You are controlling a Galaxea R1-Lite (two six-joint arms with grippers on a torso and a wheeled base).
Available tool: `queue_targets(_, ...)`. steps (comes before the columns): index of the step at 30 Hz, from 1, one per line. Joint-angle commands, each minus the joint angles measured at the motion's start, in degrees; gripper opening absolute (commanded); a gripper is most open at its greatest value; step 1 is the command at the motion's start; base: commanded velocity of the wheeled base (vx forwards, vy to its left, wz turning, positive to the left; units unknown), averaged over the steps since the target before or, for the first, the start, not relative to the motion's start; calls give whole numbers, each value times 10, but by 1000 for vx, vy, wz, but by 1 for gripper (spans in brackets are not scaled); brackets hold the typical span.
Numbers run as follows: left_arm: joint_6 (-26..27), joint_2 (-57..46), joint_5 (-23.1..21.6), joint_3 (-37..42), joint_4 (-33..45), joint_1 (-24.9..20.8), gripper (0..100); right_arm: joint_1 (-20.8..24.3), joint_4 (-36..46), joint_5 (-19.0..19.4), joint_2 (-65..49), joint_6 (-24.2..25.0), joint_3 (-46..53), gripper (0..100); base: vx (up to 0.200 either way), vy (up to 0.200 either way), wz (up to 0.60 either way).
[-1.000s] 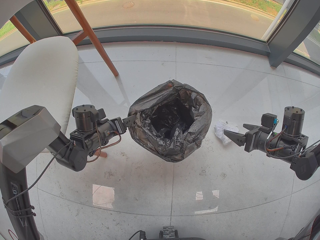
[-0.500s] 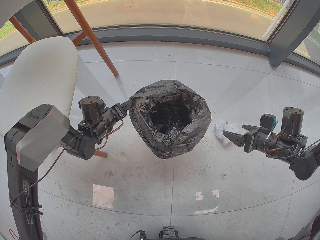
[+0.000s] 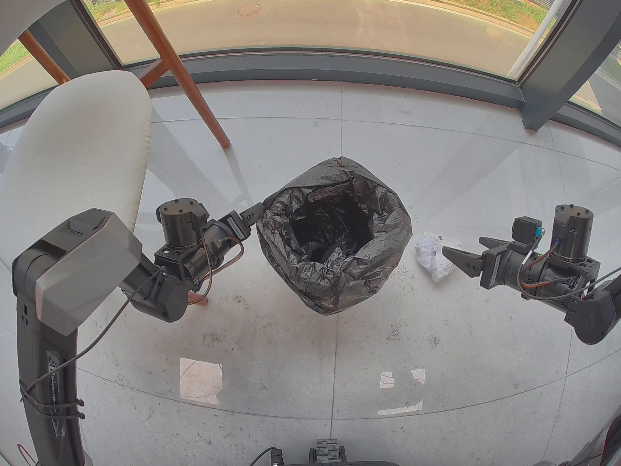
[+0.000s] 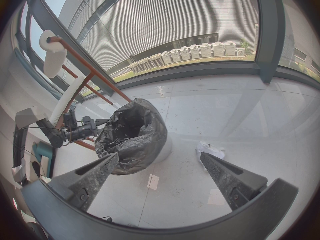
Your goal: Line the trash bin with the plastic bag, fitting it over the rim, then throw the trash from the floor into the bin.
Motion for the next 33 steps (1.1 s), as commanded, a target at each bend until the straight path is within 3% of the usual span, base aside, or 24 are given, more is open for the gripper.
queue_targets(1,-5,-96,-14,46,0,-30,100,-64,5,3,4,0,-8,100,0,0,0)
queue_targets(8,-5,-212,-20,157,-4,-102,100,-140,8,-2,97,-7,-68,100,0,0,0)
queue_targets(15,3,-331,-52,257,-3,-123,100,-213,8,2,220,-40,-164,100,0,0,0)
queue_targets(21,84,-398,-89,348,-1,-120,100,-208,9,13,283,-39,-181,100,0,0,0)
queue_targets(33,127,-399,-89,329,1,-119,100,-165,11,34,437,-31,-347,100,0,0,0)
